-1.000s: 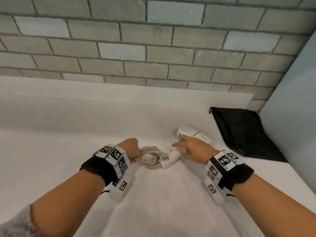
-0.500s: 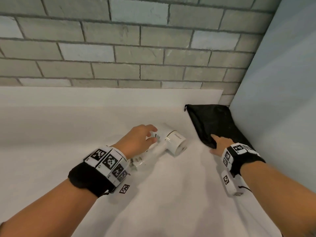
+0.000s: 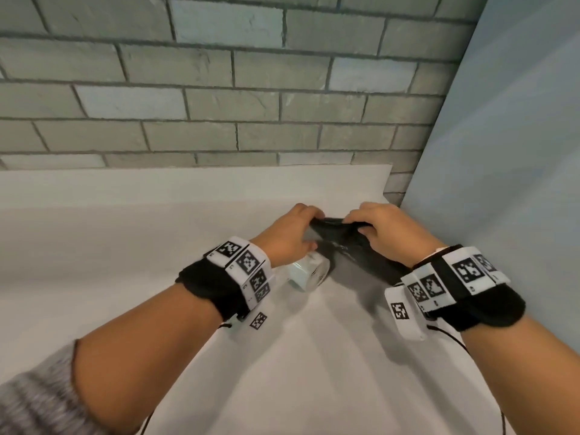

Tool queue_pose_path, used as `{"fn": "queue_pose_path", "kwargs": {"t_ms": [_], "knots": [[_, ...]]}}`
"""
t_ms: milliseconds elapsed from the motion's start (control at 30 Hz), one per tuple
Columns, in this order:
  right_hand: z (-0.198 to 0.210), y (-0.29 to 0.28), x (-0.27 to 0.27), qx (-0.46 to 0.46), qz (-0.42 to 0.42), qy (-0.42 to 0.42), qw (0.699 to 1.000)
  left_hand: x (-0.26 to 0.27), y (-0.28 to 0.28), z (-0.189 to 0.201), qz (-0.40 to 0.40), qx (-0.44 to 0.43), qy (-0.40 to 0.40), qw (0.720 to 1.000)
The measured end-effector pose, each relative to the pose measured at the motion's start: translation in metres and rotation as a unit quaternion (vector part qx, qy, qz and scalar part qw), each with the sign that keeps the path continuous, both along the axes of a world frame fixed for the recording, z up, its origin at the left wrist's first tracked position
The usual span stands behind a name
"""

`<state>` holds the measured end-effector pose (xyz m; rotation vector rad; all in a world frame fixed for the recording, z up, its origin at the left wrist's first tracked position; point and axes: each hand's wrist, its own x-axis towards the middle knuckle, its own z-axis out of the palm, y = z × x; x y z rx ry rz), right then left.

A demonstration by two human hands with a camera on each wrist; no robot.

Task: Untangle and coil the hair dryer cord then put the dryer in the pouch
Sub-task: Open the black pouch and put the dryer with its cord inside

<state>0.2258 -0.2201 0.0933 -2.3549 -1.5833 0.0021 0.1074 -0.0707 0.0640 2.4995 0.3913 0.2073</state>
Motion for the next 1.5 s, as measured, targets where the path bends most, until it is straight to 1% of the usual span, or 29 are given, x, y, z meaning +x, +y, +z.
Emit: {"fn": "queue_pose_path", "kwargs": {"t_ms": [67,100,167,200,233,300,367,467,567,600,667,733,800,833,900,967,1000,1033,1100,1167,1200,1267,1300,1367,1433,1500], "knots": [[0.021,-0.005,-0.015,0.018,0.049,0.005,0.999,0.011,0.008,-0.001,0.004,0.005,0.010,1.000],[0.030,-0.007,-0.021,0.028,0.067,0.010,0.997,0.016,0.013,-0.004,0.000,0.032,0.026,0.999],[0.044,-0.014,-0.031,0.055,0.084,0.011,0.995,0.024,0.023,-0.009,-0.008,0.092,0.074,0.993],[0.049,-0.017,-0.033,0.068,0.084,0.007,0.994,0.026,0.027,-0.010,-0.002,0.105,0.093,0.990],[0.053,-0.019,-0.035,0.080,0.083,0.001,0.993,0.028,0.031,-0.011,0.010,0.100,0.096,0.990],[0.057,-0.022,-0.037,0.098,0.079,-0.012,0.992,0.028,0.037,-0.008,0.048,0.084,0.043,0.994],[0.054,-0.018,-0.039,0.110,0.081,-0.017,0.990,0.024,0.046,-0.002,0.106,0.090,-0.043,0.989],[0.041,0.001,-0.044,0.105,0.098,-0.024,0.989,0.006,0.071,0.008,0.196,0.133,-0.121,0.964],[0.024,0.034,-0.047,0.104,0.096,-0.080,0.987,-0.032,0.104,0.011,0.258,0.190,-0.158,0.934],[0.018,0.046,-0.048,0.108,0.090,-0.085,0.986,-0.047,0.114,0.009,0.276,0.205,-0.154,0.926],[0.006,0.071,-0.050,0.095,0.081,-0.076,0.989,-0.079,0.129,0.004,0.307,0.241,-0.115,0.914],[-0.008,0.094,-0.052,0.059,0.093,-0.046,0.993,-0.109,0.139,-0.005,0.323,0.268,-0.035,0.907],[-0.025,0.113,-0.058,0.010,0.114,-0.019,0.993,-0.138,0.145,-0.019,0.323,0.254,0.059,0.910],[-0.035,0.121,-0.063,-0.027,0.128,-0.009,0.991,-0.151,0.147,-0.028,0.315,0.220,0.106,0.917],[-0.056,0.131,-0.073,-0.110,0.153,0.011,0.982,-0.172,0.148,-0.047,0.264,0.129,0.182,0.938],[-0.069,0.132,-0.082,-0.165,0.170,0.026,0.971,-0.188,0.144,-0.063,0.215,0.049,0.209,0.953],[-0.071,0.131,-0.083,-0.166,0.177,0.030,0.970,-0.195,0.143,-0.067,0.202,0.024,0.207,0.957],[-0.070,0.129,-0.083,-0.152,0.185,0.032,0.970,-0.201,0.143,-0.070,0.197,0.019,0.199,0.960],[-0.066,0.124,-0.082,-0.137,0.215,0.042,0.966,-0.214,0.149,-0.073,0.200,0.040,0.194,0.960],[-0.065,0.119,-0.081,-0.202,0.253,0.044,0.945,-0.226,0.152,-0.073,0.206,0.050,0.218,0.953],[-0.069,0.118,-0.082,-0.244,0.260,0.028,0.934,-0.231,0.153,-0.075,0.210,0.055,0.235,0.947],[-0.080,0.117,-0.086,-0.300,0.258,-0.007,0.918,-0.236,0.153,-0.080,0.225,0.073,0.250,0.939],[-0.086,0.119,-0.091,-0.314,0.256,-0.014,0.914,-0.237,0.153,-0.081,0.232,0.084,0.248,0.937],[-0.094,0.124,-0.099,-0.318,0.253,-0.015,0.914,-0.236,0.154,-0.082,0.240,0.100,0.224,0.939],[-0.099,0.128,-0.104,-0.302,0.246,-0.006,0.921,-0.233,0.154,-0.079,0.253,0.096,0.172,0.947],[-0.103,0.129,-0.106,-0.274,0.241,0.026,0.931,-0.230,0.154,-0.074,0.251,0.091,0.113,0.957]]}}
